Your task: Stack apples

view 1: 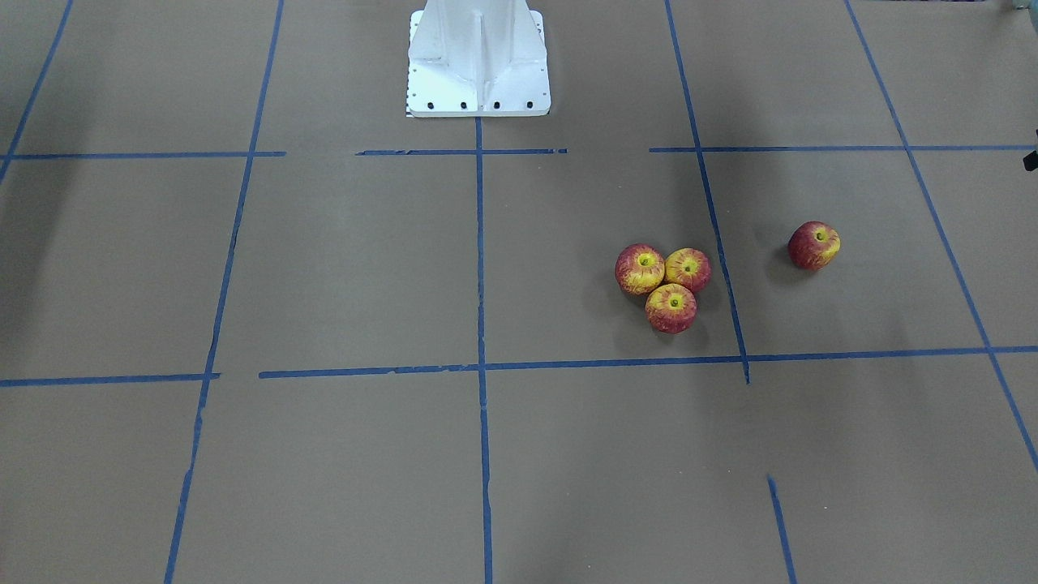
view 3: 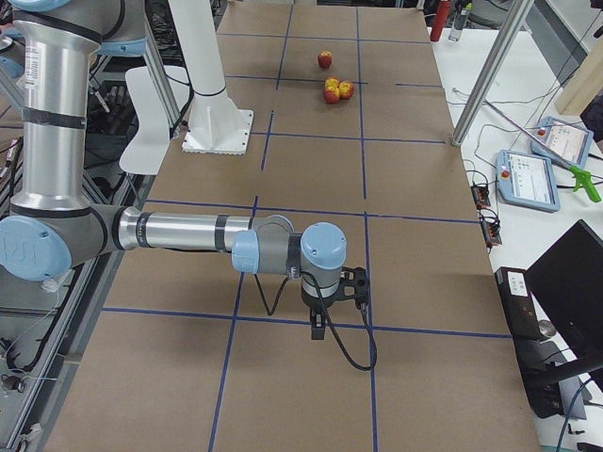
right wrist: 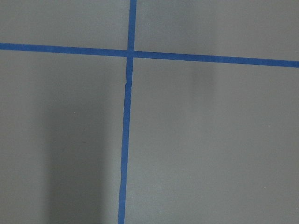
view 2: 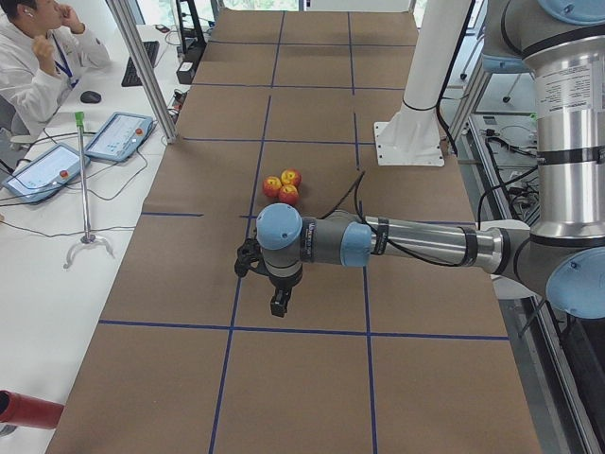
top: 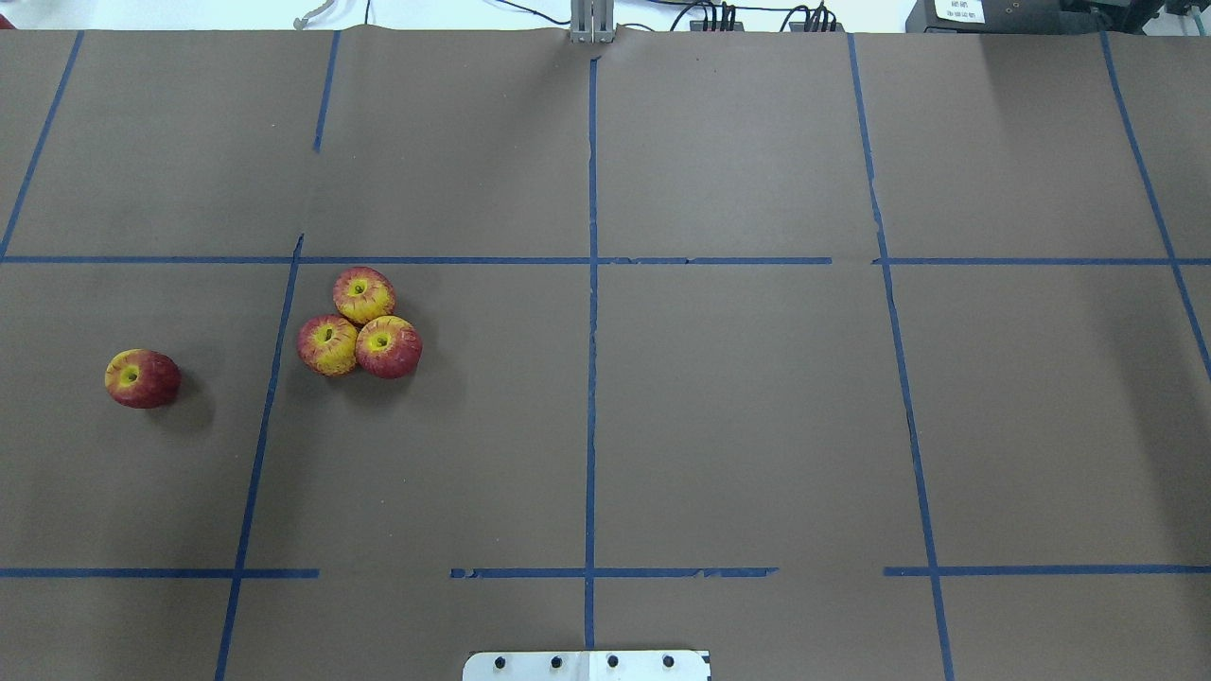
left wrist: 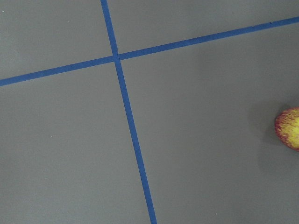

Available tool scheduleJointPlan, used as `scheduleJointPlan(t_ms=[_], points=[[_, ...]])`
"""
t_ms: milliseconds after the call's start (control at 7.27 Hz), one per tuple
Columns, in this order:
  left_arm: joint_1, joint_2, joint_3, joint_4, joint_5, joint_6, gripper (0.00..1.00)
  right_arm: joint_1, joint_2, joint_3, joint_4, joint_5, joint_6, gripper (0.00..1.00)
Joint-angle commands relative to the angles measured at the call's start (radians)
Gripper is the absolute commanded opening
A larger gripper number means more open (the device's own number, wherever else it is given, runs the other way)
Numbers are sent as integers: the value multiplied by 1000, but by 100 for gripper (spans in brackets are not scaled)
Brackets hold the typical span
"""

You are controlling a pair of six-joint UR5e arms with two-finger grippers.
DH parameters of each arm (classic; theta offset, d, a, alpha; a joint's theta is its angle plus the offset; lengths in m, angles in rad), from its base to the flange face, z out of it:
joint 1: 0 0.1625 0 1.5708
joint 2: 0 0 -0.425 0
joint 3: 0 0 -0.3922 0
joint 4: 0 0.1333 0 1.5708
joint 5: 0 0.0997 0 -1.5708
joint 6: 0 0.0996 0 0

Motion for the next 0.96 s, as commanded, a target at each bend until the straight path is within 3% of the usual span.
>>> scheduleJointPlan(t_ms=[0, 550, 688, 825], points=[[-1, 1, -27, -6, 1, -7, 100, 0, 0, 0, 0, 0, -1, 100], [-1, 6, -44, -21, -34, 5, 100, 0, 0, 0, 0, 0, -2, 100], [1, 3, -36, -79, -113, -1, 100, 0, 0, 0, 0, 0, -2, 100], [11, -2, -18, -191, -123, -7, 100, 0, 0, 0, 0, 0, -2, 100]])
